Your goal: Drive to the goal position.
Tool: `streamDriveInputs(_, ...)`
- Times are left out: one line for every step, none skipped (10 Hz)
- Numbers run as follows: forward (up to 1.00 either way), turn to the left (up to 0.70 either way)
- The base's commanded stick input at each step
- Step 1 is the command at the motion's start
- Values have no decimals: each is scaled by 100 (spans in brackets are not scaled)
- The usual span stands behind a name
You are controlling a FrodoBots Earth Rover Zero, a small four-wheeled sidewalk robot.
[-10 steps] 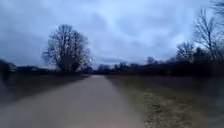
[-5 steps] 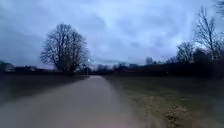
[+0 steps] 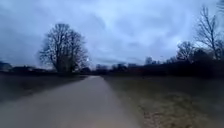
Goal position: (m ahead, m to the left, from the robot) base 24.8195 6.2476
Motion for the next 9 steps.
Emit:
streamDriveInputs(100, 4)
streamDriveInputs(100, 4)
streamDriveInputs(100, 4)
streamDriveInputs(100, 4)
streamDriveInputs(100, 4)
streamDriveInputs(100, 4)
streamDriveInputs(100, 4)
streamDriveInputs(100, 20)
streamDriveInputs(100, 38)
